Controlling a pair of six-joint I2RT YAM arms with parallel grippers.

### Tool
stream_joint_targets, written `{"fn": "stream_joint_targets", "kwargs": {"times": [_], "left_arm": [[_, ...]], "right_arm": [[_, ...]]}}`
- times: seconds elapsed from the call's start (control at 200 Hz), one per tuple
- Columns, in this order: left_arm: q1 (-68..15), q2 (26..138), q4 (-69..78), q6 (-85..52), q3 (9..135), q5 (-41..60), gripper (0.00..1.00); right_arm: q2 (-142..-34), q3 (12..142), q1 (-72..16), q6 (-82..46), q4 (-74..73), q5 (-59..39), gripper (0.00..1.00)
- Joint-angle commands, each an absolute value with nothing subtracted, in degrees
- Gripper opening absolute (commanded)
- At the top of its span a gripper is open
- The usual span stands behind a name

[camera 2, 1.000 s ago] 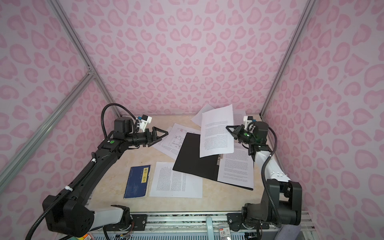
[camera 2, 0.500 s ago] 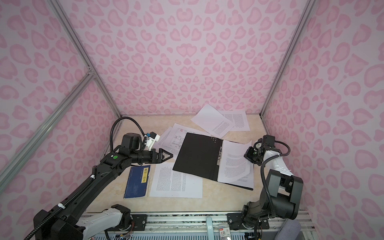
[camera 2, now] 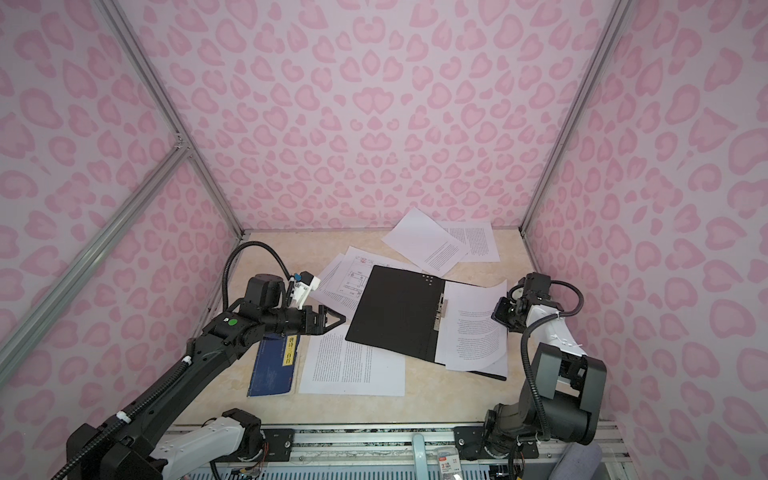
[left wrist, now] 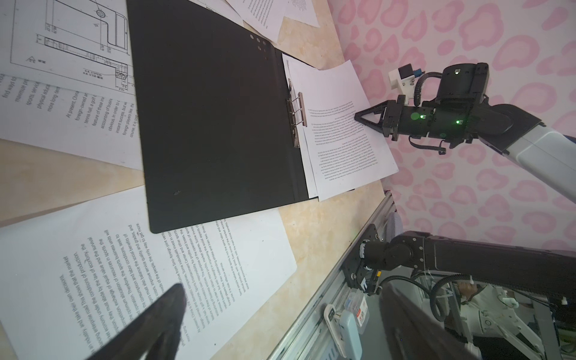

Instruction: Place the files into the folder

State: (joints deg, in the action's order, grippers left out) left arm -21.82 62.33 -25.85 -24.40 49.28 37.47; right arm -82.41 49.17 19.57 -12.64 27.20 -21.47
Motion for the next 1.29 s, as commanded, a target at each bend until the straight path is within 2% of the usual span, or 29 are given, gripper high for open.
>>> {"fn": "stream_joint_targets", "kwargs": {"times": [0.0, 0.28, 1.015, 1.195, 1.29], "left_arm": [[-21.8, 62.38, -24.31, -23.99, 49.11, 37.97, 0.98], [-21.84, 63.0, -24.11, -24.33, 48.81, 38.23, 0.98], [-21.82, 63.28, -23.93, -24.7, 48.76, 38.14, 0.98], [-21.8, 63.28, -23.93, -24.69, 48.76, 37.97, 0.98], [-21.8, 63.35, -24.33, -24.52, 48.82, 37.24, 0.98]], "right_arm": [[-82.67, 49.13, 18.44, -13.75, 25.25, -22.58, 0.0], [-84.01, 48.1, 17.52, -17.46, 23.16, -24.26, 0.0], [-84.67, 45.89, 17.14, -17.66, 22.54, -24.26, 0.0], [-84.72, 44.98, 17.35, -17.56, 21.86, -24.25, 0.07], [-84.86, 44.83, 17.95, -17.65, 21.41, -24.37, 0.2]]}}
